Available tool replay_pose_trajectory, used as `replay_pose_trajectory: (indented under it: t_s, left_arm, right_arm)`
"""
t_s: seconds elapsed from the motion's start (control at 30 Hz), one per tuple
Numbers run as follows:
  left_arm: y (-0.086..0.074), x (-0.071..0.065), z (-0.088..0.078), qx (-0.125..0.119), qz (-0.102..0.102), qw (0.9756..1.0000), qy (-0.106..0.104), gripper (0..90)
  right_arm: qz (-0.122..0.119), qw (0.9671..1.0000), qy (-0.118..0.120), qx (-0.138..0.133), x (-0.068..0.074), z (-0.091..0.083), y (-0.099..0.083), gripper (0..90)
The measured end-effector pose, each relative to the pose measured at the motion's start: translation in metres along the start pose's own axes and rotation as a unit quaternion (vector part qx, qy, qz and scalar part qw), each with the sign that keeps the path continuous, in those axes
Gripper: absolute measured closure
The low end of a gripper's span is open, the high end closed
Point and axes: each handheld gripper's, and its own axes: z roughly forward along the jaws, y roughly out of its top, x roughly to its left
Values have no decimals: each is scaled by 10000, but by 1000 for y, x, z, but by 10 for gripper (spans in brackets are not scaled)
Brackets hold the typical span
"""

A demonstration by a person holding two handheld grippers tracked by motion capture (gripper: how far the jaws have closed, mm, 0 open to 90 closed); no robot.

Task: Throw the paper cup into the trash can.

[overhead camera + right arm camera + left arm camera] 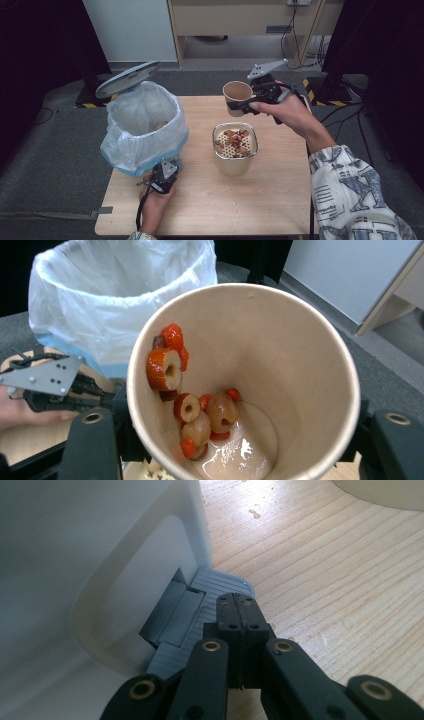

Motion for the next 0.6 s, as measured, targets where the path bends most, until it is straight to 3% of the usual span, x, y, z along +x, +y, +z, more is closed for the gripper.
replay_pose_trajectory:
  t_s: [0.6]
  left_arm:
    - [0,0,0,-2,9,10000,-8,894]
  right_arm:
    - [4,9997,254,-70,29,35,38,322]
